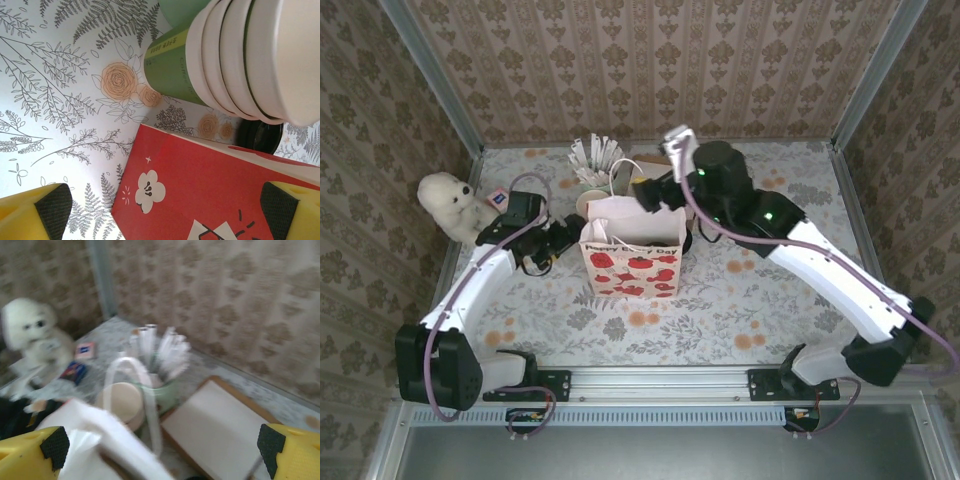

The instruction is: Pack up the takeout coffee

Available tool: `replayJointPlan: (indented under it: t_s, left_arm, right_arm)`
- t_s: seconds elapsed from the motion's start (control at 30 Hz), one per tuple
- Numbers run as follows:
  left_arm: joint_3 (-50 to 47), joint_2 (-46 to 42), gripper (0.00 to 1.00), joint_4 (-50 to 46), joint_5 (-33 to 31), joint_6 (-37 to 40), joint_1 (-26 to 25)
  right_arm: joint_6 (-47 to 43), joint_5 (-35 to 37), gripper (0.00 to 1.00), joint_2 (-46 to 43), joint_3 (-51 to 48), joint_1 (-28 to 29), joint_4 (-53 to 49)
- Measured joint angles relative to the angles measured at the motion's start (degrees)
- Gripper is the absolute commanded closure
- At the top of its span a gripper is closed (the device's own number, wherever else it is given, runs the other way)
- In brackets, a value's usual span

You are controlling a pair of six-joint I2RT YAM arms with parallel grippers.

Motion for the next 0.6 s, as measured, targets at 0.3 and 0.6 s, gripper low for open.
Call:
replayJointPlan:
  t_s: [0.3,0.6]
  left_arm:
    - [0.09,-9.22,0.0,-3.72,-12.63,0.96,2.1]
    - [-9.99,-12.85,0.0,16.04,-33.77,12.61,7.5]
  right_arm:
    - [10.08,13.88,0.0,-13.66,-21.79,-14.86,6.97]
    - [17.68,26.18,0.0,-18.6,-44.7,-30.99,13.46]
